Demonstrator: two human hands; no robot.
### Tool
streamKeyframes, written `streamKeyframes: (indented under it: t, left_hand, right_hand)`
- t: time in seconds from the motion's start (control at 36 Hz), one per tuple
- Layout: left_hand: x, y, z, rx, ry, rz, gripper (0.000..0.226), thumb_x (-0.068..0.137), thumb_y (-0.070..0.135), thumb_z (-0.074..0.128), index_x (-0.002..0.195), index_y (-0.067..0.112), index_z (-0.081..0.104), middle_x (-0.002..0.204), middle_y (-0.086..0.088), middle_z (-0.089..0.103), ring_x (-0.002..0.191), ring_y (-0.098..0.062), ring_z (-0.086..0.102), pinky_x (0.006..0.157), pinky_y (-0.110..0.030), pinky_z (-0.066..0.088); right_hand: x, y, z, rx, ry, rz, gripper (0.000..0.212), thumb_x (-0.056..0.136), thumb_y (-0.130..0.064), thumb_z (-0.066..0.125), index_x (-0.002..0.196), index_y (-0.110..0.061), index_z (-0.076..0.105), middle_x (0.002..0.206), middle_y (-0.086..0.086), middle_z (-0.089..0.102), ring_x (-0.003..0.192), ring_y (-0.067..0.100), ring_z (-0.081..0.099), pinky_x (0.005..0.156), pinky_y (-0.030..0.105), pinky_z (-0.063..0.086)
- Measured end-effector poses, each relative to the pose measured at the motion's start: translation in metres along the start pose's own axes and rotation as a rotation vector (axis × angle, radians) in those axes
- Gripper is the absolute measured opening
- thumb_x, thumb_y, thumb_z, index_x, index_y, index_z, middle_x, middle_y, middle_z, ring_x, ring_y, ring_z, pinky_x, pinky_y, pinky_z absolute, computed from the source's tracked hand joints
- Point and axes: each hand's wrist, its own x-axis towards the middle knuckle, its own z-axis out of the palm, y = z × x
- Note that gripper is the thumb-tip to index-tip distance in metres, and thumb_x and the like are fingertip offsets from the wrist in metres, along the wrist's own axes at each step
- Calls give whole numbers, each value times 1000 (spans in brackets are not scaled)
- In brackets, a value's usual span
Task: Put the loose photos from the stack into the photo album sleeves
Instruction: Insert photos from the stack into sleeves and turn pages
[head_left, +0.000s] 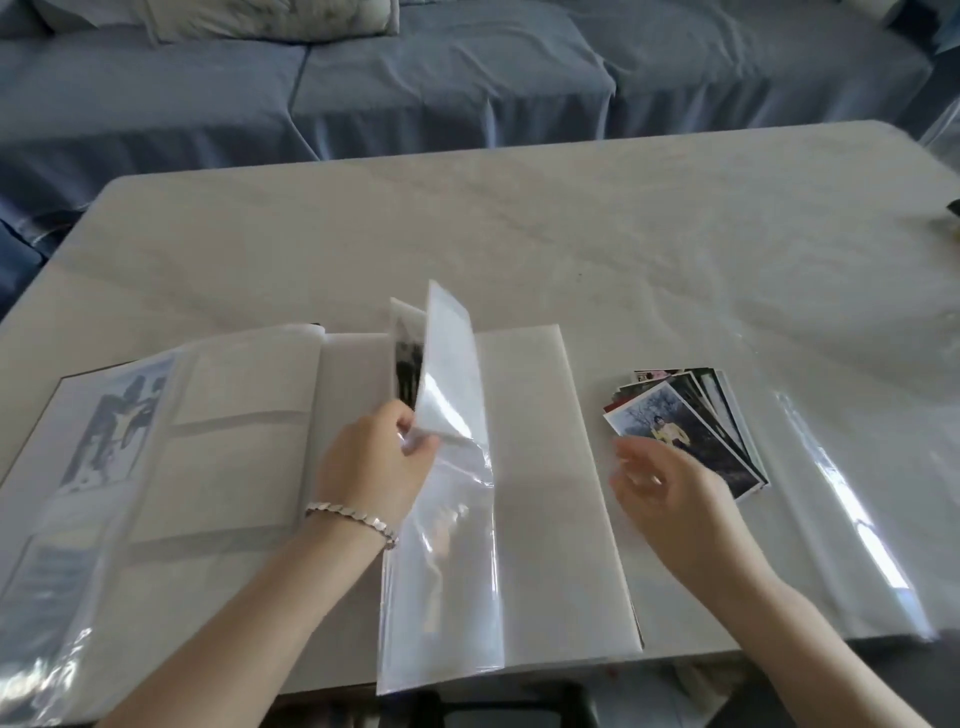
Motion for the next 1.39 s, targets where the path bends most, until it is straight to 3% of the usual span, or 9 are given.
streamKeyframes:
  t: [0.08,0.17,0.25,0.33,0.47,0.72,0.97,1.08,1.39]
  left_hand:
    - [-9,-7,7,-8,2,6,57,83,12,62,135,16,38,132,-10,50,99,-30,55,76,-35,41]
    - [-14,-15,17,168,-25,115,76,84,2,51,149,14,13,156,-16,0,144,-29,7,111,-39,21]
    - [-13,-22,24,345,-142,288,74,86,1,40,149,25,10,153,2,-20,139,-15,-23,115,-35,-6]
    - [-12,-21,30,335,-237,406,61,92,12,39,148,27,18,155,9,-6,145,-13,-3,114,-27,0]
    - [-10,-27,39,432,-318,239,66,92,59,29,148,35,4,157,10,-9,144,-6,-8,115,-32,-3]
    - [-13,-28,41,523,-292,197,69,92,62,24,149,30,3,157,8,-11,144,-10,-10,115,-38,-5]
    - [-11,-29,45,501,-203,182,65,92,60,24,149,32,9,156,11,4,143,-11,3,114,-40,-1]
    - [-7,-34,48,514,-186,197,66,92,60,26,149,32,8,150,10,12,144,-19,-5,114,-40,-4]
    - [-1,-58,38,555,-206,232,71,87,64,3,149,30,-4,143,15,-37,138,-5,-25,111,-37,-16]
  right_hand:
    - [8,18,-10,-134,28,5,32,83,-8,64,115,-12,63,103,-9,57,95,17,60,78,13,37]
    - [17,32,-16,-326,42,39,42,84,-19,66,125,-9,58,133,1,50,119,23,50,93,26,37]
    - [23,40,-20,-502,0,84,51,83,-32,66,130,-19,51,144,7,36,130,30,35,105,39,31]
    - [25,43,-22,-581,-14,142,57,82,-41,65,133,-25,46,138,10,37,130,31,28,106,41,24]
    - [33,40,-27,-614,-27,236,73,71,-47,73,132,-20,42,124,14,39,116,33,32,97,38,29]
    - [47,38,-31,-634,-28,312,107,54,-54,83,139,-17,29,121,16,37,117,34,31,99,41,29]
    - [48,52,-45,-266,217,76,14,78,-25,74,76,-13,69,65,1,59,71,26,52,60,25,39]
    - [50,42,-54,33,178,91,10,79,-16,72,69,-15,72,46,-12,59,42,6,50,41,9,36]
    - [57,-3,-12,187,-13,45,26,93,-19,55,70,-28,64,61,-14,65,58,0,59,55,13,46]
